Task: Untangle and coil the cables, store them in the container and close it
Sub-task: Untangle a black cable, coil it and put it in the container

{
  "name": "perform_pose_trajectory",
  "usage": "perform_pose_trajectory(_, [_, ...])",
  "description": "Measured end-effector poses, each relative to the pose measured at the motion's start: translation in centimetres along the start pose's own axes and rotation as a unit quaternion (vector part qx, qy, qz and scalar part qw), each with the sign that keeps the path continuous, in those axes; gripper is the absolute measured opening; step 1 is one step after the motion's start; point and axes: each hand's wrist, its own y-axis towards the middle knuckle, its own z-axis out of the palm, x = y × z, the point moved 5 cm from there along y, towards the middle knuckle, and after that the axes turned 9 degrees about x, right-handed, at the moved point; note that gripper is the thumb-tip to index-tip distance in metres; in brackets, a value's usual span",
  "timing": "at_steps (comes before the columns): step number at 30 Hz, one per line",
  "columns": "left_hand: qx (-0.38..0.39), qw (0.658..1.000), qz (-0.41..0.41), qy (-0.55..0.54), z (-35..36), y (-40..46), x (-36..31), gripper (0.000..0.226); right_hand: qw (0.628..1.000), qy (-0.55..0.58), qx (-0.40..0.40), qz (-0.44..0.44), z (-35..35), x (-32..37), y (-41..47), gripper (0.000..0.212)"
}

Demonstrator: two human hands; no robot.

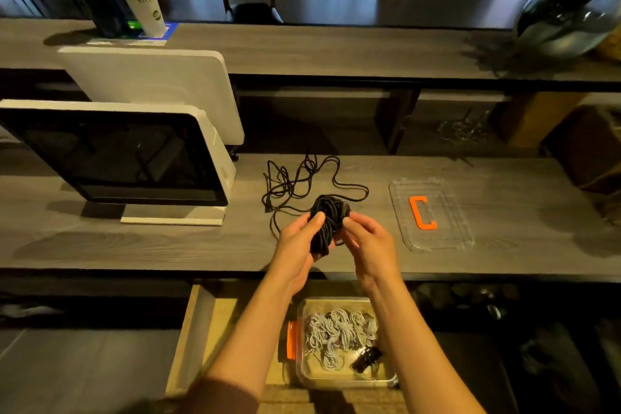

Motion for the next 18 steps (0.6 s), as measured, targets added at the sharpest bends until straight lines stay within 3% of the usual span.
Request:
perform_pose_trajectory(3, [-0.021,0.999,-0.038,0.031,-0.5,0.4,3.4,0.033,0.998,-0.036,0.010,0.055,-1.5,-2.8,0.0,0.016])
perform_pose_trajectory(7, [-0.045,0.989,-0.115,0.085,-1.9,1.2,9.1,0.022,0.985,-0.091,0.008,0.143,-4.1,-7.6,0.0,0.024])
perform_pose_trajectory(10, [-0.045,0.972,-0.183,0.138,-2.9,1.3,13.8,0.029,0.973,-0.108,-0.016,0.202,-6.5,-11.9,-0.5,0.038])
perform_pose_trajectory(14, [-0.087,0.958,-0.268,0.060,-4.0,0.2,18.6,0.031,0.960,-0.110,-0.012,0.258,-8.6,-16.2,-1.5,0.037])
perform_pose_trajectory(18, [-0.074,0.949,-0.304,0.036,-4.4,-0.9,20.6,0.039,0.953,-0.127,0.023,0.274,-9.1,-18.4,-2.5,0.029])
